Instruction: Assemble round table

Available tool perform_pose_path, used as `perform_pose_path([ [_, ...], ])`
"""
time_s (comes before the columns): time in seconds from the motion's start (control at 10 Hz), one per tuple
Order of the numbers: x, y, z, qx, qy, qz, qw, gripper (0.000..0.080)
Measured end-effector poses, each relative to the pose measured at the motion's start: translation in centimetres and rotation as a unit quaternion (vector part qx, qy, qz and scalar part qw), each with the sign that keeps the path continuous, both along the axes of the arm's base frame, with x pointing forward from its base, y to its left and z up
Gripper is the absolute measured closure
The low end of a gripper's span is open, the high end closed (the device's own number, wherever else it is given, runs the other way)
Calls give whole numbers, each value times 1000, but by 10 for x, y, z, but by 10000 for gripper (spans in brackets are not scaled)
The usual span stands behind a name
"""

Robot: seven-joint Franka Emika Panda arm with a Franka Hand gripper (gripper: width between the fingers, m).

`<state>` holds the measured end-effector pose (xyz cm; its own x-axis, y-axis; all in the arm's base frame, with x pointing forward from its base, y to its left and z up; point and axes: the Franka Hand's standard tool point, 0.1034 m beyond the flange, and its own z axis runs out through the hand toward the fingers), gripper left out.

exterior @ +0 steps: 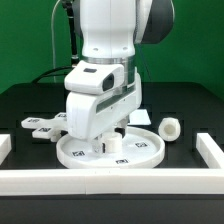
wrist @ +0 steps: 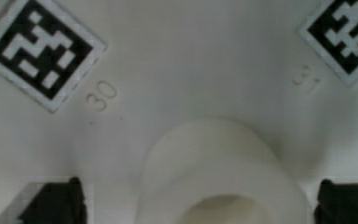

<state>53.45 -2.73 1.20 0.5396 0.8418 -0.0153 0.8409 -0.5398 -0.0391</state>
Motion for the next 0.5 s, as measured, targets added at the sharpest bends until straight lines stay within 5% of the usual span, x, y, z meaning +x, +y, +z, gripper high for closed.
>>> perform_pose_path([
  [0.2, 0, 1, 0, 0, -1, 0, 1000, 396],
  [0.5, 0, 1, 0, 0, -1, 0, 1000, 393],
])
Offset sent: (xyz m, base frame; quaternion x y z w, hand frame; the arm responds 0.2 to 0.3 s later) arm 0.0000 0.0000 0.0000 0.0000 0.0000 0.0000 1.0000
